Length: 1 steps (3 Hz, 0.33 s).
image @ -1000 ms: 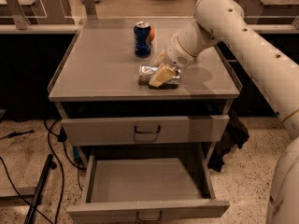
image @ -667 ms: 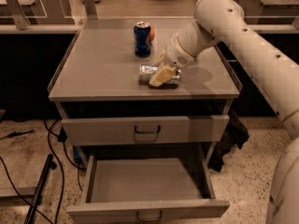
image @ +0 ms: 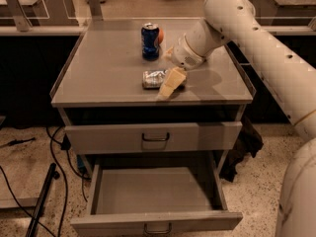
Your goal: Pick redbull can from middle drawer and place on counter
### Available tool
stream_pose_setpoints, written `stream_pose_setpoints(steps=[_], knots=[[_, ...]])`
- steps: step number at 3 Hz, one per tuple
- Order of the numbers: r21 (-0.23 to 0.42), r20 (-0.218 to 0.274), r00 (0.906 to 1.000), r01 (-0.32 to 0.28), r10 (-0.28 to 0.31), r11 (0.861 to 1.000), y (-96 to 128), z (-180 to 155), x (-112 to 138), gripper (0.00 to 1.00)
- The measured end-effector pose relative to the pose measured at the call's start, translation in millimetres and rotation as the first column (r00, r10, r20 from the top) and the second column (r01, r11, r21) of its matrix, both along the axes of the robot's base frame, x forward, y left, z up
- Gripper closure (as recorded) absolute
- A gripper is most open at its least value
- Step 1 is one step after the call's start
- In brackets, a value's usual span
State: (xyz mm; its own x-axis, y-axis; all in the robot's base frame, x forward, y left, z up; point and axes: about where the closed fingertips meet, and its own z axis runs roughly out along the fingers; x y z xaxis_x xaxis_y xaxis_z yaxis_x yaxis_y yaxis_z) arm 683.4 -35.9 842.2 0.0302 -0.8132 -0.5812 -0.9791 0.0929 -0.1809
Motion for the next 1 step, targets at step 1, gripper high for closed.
stream_pose_setpoints(steps=[1], knots=[[0.000, 0.000, 1.0000, 0.000, 0.000, 1.000, 0.1, 0.0, 0.1, 0.00]])
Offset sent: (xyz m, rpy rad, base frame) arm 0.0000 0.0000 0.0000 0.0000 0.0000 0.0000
